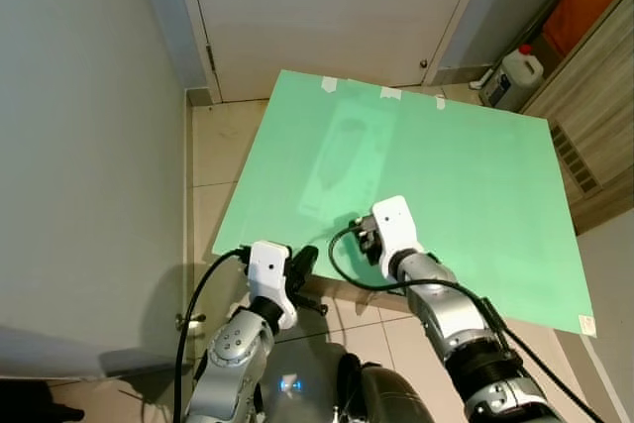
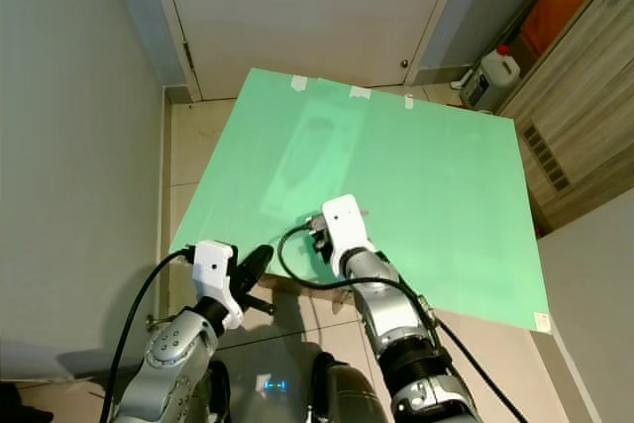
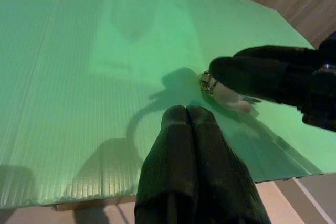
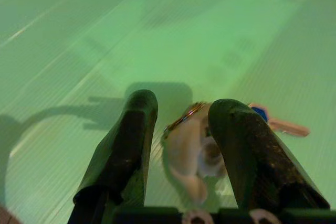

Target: Hang keys on a hook

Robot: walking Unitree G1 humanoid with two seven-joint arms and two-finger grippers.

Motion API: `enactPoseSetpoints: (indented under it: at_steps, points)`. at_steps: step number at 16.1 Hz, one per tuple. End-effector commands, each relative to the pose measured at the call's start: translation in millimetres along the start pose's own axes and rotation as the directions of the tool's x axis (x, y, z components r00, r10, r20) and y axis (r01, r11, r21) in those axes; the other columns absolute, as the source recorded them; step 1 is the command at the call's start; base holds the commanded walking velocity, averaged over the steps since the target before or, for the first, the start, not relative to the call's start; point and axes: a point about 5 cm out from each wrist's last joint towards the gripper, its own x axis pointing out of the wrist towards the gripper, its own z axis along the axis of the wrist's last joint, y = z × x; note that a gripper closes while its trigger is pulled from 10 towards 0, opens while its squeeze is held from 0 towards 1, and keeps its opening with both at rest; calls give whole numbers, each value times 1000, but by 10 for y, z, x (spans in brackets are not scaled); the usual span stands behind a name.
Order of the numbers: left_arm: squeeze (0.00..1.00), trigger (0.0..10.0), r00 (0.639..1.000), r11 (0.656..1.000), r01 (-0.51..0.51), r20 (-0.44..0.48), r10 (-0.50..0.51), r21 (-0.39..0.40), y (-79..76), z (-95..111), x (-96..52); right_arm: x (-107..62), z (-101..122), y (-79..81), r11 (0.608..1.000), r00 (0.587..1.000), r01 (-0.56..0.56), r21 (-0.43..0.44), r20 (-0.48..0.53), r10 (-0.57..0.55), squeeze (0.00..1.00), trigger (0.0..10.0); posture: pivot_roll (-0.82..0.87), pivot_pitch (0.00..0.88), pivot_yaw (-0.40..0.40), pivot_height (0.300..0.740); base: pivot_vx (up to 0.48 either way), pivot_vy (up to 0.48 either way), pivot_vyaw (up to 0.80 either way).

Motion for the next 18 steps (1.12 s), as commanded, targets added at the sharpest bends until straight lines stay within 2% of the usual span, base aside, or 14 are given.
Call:
enactPoseSetpoints:
  at_steps: [1,6,7,9,10,11,12,18]
  points:
    - [0,10000,1000,999,27,1,-27,-33,-137,-12,26,-5,-51,-28,1000,1000,13,21,-14,-13,0,10000,54,216,-58,740,0,0,0]
    - [0,10000,1000,999,27,1,-27,-34,-139,-13,21,39,-109,38,1000,999,-14,20,-42,15,0,9961,55,215,-60,740,0,0,0]
    - [0,10000,1000,999,26,1,-26,-36,-142,-13,23,55,-128,52,1000,999,-8,11,-53,8,0,9216,56,217,-61,740,0,0,0]
    - [0,10000,1000,999,27,1,-27,-37,-146,-13,23,84,-123,53,1000,998,4,11,-58,-4,0,6510,57,215,-60,740,0,0,0]
    - [0,10000,1000,999,27,0,-27,-37,-148,-12,24,99,-115,52,1000,998,9,8,-59,-8,0,4745,57,215,-60,740,0,0,0]
    - [0,10000,1000,999,27,0,-27,-36,-147,-10,24,117,-104,34,1000,998,26,-2,-63,-26,0,1725,57,215,-60,740,0,0,0]
    - [0,10000,1000,999,25,1,-25,-36,-144,-7,24,125,-102,15,999,997,40,-9,-67,-41,0,0,57,215,-60,740,0,0,0]
    - [0,10000,1000,999,24,7,-23,-34,-134,12,24,127,-151,-74,994,991,88,-67,-99,-94,0,0,58,218,-54,740,0,0,0]
